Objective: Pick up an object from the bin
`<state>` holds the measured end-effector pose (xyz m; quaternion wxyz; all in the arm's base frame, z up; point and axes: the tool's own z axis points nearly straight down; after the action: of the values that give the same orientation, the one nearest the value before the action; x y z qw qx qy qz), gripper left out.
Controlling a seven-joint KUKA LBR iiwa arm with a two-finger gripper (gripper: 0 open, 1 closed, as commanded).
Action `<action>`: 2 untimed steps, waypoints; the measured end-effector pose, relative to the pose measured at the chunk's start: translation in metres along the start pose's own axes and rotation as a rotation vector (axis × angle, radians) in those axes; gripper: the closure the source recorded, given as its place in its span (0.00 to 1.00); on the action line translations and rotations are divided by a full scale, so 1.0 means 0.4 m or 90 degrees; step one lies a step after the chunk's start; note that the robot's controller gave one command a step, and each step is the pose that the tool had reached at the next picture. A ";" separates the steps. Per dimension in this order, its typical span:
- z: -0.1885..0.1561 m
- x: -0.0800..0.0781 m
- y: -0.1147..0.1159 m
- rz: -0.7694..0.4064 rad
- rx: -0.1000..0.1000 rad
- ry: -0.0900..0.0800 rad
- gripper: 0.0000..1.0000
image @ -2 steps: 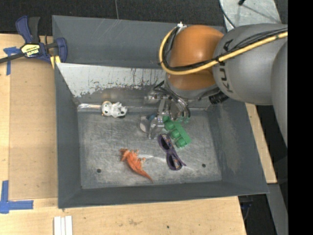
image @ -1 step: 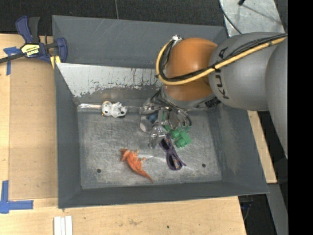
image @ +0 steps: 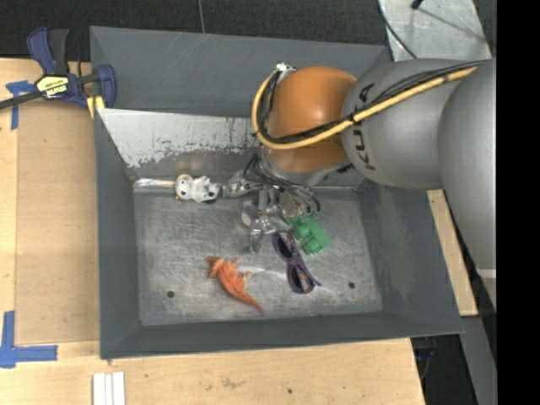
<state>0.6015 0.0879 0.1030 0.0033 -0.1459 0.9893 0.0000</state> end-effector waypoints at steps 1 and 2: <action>0.011 -0.001 0.010 0.026 0.000 0.000 0.00; 0.011 0.074 0.042 0.129 -0.001 0.006 0.00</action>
Offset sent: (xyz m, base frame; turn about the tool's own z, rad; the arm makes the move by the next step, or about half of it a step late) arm 0.0246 0.0042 0.0070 -0.3290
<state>0.5685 0.0956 0.0982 -0.0013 -0.0454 0.9990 0.0005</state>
